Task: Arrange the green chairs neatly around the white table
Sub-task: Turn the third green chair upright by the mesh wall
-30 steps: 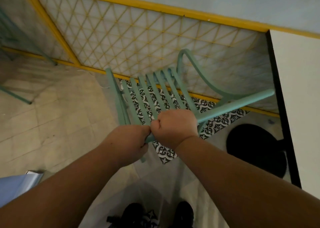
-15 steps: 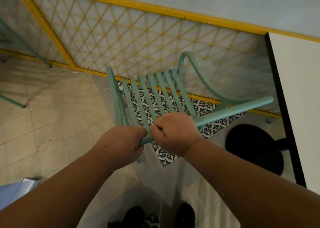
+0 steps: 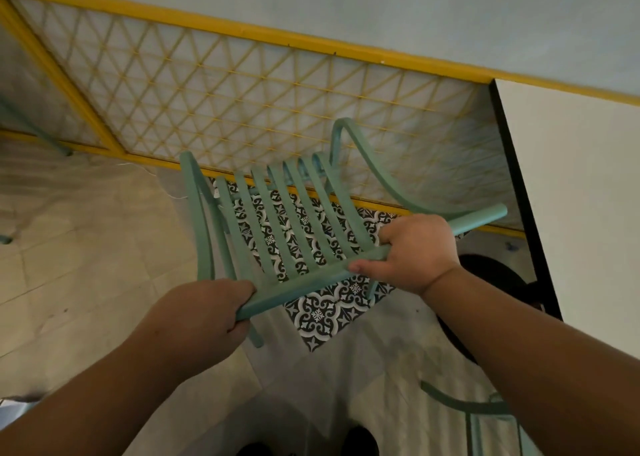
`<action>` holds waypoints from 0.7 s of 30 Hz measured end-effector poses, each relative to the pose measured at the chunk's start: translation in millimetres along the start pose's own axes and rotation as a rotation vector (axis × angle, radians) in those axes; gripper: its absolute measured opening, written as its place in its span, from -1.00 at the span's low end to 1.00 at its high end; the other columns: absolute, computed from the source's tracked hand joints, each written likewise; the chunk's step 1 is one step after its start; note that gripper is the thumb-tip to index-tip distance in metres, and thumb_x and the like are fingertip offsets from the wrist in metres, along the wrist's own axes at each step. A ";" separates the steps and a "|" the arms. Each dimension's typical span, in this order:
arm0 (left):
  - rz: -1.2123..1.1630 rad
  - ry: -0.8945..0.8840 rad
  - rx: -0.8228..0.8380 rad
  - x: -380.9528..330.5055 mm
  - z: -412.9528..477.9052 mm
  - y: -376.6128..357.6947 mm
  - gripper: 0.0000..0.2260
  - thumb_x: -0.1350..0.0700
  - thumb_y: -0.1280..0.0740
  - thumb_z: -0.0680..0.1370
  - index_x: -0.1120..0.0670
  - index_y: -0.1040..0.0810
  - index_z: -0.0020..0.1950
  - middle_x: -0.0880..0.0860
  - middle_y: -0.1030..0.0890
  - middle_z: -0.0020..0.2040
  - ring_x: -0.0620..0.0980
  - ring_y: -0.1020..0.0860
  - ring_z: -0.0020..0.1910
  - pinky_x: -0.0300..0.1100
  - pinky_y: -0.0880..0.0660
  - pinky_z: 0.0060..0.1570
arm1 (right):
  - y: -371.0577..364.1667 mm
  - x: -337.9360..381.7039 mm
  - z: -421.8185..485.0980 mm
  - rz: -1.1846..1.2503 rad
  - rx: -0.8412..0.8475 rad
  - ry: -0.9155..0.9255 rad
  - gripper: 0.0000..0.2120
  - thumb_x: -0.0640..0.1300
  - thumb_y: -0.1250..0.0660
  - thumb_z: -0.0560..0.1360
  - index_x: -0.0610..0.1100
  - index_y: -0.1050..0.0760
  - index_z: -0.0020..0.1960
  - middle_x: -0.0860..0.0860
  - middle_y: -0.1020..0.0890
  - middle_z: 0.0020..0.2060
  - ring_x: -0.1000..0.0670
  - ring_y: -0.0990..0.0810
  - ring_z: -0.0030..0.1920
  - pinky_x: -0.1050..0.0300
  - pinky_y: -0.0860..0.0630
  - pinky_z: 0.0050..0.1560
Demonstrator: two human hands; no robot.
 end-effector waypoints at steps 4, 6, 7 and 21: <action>-0.005 0.041 0.007 -5.8 -1.1 3.8 -0.84 -0.15 -0.24 0.57 -0.11 -0.41 -0.12 -0.11 -0.50 -0.27 -0.14 -0.48 -0.31 -0.25 -0.38 -0.32 | -5.0 -4.6 1.4 0.010 -0.028 -0.017 -0.01 0.78 0.31 0.07 0.00 -0.51 -0.38 0.09 -0.51 -0.48 0.10 -0.49 -0.43 0.18 -0.45 -0.34; 0.012 0.104 -0.004 -14.5 -1.2 6.9 -0.77 -0.25 -0.21 0.55 -0.12 -0.41 -0.14 -0.12 -0.50 -0.27 -0.17 -0.48 -0.31 -0.24 -0.39 -0.28 | -6.9 -6.8 1.5 0.017 -0.024 -0.011 -0.03 0.77 0.30 0.07 0.01 -0.52 -0.37 0.09 -0.51 -0.47 0.10 -0.49 -0.42 0.18 -0.41 -0.33; 0.007 0.133 -0.034 -22.9 0.1 11.2 -0.75 -0.28 -0.21 0.53 -0.12 -0.42 -0.13 -0.14 -0.51 -0.27 -0.19 -0.48 -0.30 -0.21 -0.41 -0.20 | -7.3 -6.9 0.8 0.018 -0.020 -0.008 -0.04 0.77 0.29 0.08 0.02 -0.52 -0.37 0.09 -0.52 -0.46 0.10 -0.49 -0.41 0.16 -0.44 -0.31; -0.140 0.013 -0.201 -127.7 78.1 8.5 -0.83 -0.04 -0.27 0.61 0.02 -0.39 0.10 -0.04 -0.52 -0.16 0.03 -0.57 -0.16 -0.05 -0.53 -0.15 | -11.3 -9.8 2.3 0.001 -0.173 0.009 -0.21 0.59 0.06 0.35 -0.10 -0.44 -0.47 0.03 -0.37 -0.59 -0.01 -0.37 -0.54 0.18 -0.26 -0.42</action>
Point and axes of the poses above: each hand's wrist, its own z-axis towards the middle knuckle, its own y-axis out of the back of the hand, x = y × z, the point moved 5 cm from there along z, towards the middle knuckle
